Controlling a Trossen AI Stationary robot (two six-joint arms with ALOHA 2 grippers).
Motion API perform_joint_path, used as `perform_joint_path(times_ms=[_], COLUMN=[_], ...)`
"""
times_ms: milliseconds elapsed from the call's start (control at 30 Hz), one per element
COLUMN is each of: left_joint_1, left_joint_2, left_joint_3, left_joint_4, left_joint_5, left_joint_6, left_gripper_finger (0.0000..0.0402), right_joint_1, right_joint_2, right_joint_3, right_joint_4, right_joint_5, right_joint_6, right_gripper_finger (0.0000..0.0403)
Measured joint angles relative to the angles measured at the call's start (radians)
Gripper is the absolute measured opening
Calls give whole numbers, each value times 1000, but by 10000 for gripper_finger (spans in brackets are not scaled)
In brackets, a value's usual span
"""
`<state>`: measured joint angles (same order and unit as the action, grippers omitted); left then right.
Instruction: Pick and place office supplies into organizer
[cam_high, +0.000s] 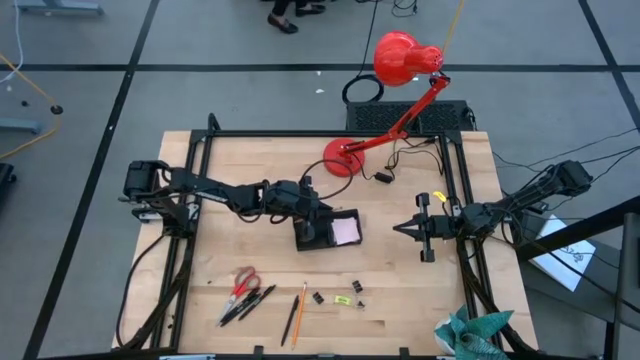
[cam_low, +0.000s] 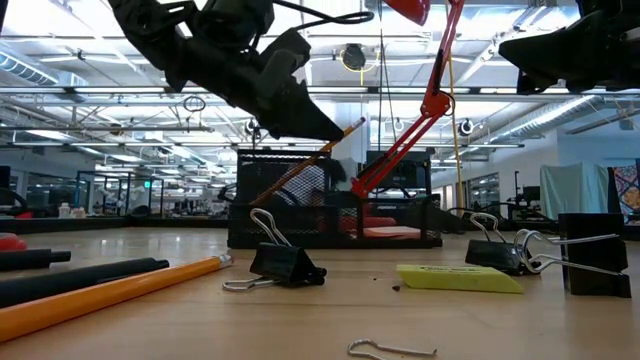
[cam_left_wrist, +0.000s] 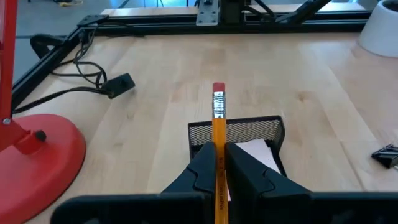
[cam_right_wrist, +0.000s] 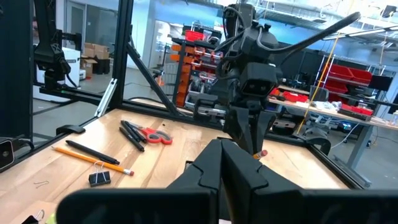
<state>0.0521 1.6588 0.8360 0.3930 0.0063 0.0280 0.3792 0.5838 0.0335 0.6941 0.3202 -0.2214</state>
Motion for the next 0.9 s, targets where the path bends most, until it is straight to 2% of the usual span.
perform_joint_path(times_ms=[400,733,900], left_joint_1=[0,0,0], left_joint_2=[0,0,0], left_joint_3=[0,0,0], left_joint_4=[7,30,30], left_joint_5=[-1,-15,-16], left_joint_6=[-36,-38,-37], left_gripper_finger=[30,121,150], right_joint_1=[0,0,0], right_joint_2=[0,0,0], right_joint_3=[0,0,0], right_joint_4=[-2,-2,-3], right_joint_5=[0,-2,-2], right_joint_6=[-1,0,0], right_gripper_finger=[4,4,4])
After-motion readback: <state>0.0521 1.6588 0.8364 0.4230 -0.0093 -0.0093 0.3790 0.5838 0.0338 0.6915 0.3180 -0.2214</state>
